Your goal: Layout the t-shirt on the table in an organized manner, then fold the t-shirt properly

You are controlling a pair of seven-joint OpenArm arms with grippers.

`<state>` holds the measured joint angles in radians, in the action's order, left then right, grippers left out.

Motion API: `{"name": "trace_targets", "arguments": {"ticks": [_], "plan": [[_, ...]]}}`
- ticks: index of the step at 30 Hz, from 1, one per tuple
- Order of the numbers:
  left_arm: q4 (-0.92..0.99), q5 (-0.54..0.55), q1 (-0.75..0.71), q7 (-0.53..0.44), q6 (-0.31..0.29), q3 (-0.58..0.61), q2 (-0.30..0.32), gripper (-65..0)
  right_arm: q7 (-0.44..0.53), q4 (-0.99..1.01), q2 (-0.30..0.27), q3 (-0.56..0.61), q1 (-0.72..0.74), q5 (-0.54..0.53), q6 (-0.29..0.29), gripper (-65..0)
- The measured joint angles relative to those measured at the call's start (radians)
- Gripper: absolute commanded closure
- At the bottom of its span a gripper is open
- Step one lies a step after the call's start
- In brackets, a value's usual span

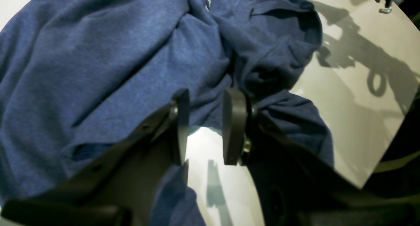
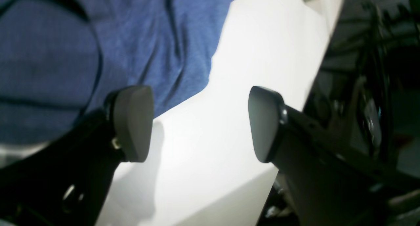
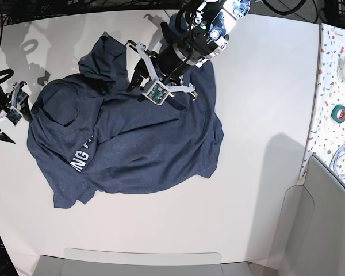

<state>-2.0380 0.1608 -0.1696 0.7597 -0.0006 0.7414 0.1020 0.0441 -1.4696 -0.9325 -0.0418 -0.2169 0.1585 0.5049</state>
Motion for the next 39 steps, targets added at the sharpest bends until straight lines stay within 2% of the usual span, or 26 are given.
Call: {"name": "trace_targets", "arguments": {"ticks": [3,6,9,12,15,22,26,28,30,35,39], "plan": [[0.002,0.0,0.0,-0.001,0.0,0.0,-0.002,-17.5,0.044,0.031,-0.044,0.112,0.053,0.157,0.0,-44.2],[0.006,-0.008,-0.001,-0.001,0.0,0.0,-0.001,-17.5,0.09,0.087,-0.05,0.219,0.103,0.319,0.028,-44.2],[0.036,-0.006,0.0,-0.001,0.0,0.0,-0.002,-17.5,0.126,0.119,-0.054,0.291,0.154,0.389,0.031,-44.2],[0.071,-0.007,-0.004,0.002,0.0,0.0,-0.002,-17.5,0.141,0.135,-0.091,0.388,0.225,0.392,0.031,-44.2],[0.076,-0.007,-0.002,-0.001,0.001,0.0,-0.002,-17.5,0.137,0.143,-0.097,0.459,0.303,0.396,0.033,-44.2],[0.077,-0.003,-0.001,0.0,0.008,0.0,-0.001,-17.5,0.134,0.134,-0.132,0.466,0.402,0.395,0.032,-44.2],[0.085,-0.003,0.0,-0.001,0.003,0.0,-0.002,-17.5,0.145,0.13,-0.131,0.469,0.447,0.393,0.031,-44.2],[0.093,-0.003,0.001,0.0,0.003,0.0,-0.002,-17.5,0.155,0.125,-0.159,0.477,0.443,0.381,0.031,-44.1],[0.102,-0.011,0.001,-0.001,0.008,0.0,-0.001,-17.5,0.135,0.124,-0.188,0.52,0.443,0.357,0.031,-44.1],[0.115,-0.006,0.001,-0.001,0.0,0.0,-0.002,-17.5,0.167,0.074,-0.248,0.611,0.439,0.28,0.034,-44.1],[0.13,-0.01,0.004,-0.001,0.007,-0.002,-0.002,-17.5,0.147,0.076,-0.311,0.664,0.447,0.284,0.033,-44.1]]}}
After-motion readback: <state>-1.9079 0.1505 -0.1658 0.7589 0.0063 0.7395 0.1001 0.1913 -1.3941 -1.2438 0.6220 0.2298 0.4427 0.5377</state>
